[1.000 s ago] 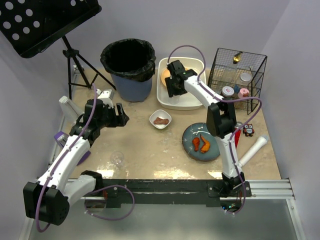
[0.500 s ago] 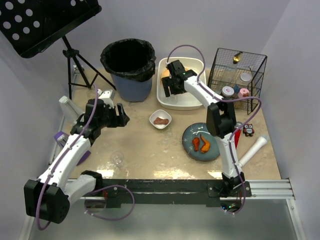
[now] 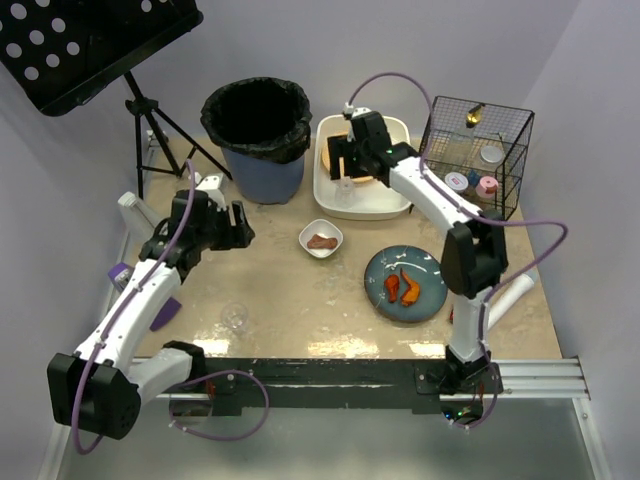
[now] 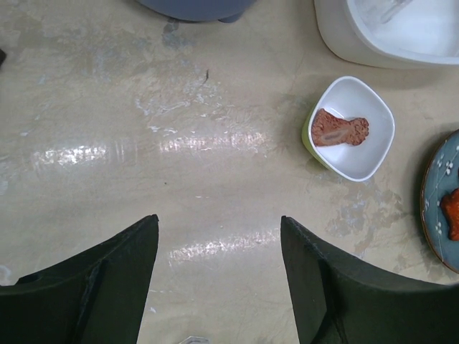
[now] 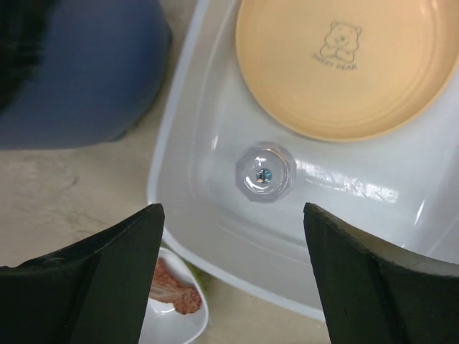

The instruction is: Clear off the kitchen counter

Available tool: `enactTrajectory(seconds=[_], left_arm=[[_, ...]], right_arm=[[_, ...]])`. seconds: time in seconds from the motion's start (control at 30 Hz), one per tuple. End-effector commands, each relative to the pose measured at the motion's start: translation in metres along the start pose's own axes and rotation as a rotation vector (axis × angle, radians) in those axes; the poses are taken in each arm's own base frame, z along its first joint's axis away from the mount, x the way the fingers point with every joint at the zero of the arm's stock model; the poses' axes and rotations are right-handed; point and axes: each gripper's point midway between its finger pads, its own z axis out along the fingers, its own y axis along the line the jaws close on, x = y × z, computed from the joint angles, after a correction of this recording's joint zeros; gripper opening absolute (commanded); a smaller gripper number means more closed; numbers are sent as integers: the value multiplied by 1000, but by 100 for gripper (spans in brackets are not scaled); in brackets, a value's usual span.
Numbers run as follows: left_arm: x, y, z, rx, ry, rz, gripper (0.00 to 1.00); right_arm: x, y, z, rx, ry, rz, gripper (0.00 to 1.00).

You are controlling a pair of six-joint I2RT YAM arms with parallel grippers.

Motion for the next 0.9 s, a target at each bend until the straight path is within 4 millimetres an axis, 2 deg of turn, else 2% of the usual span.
enactTrajectory(seconds=[0.0,0.1,0.2,0.27,0.43,0.5,0.7,0.87], left_arm=[[-20,8,-20,-92,-24,2,73],[-18,21,-36,-187,-20,-14,73],[-10,21,-50,-232,-2,-26,71],[5,11,-56,-232,36,-23,68],[59,-16,-63,-189,192,-44,56],[72,-22,-69,-178,217,-58,54],[99,-30,-85,-184,278,-105,48],[122,-40,-86,-174,342,-111,43]], right_arm=[[-73,18,-67,-87,-298,87,82],[-75,19,-82,-108,-345,104,82],[-74,24,-90,-145,-363,119,82],[-69,27,-91,-167,-365,122,83],[-57,27,-92,-185,-355,117,82],[-51,25,-90,-180,-346,110,82],[-37,19,-88,-172,-342,106,83],[-33,15,-88,-169,-347,107,83]])
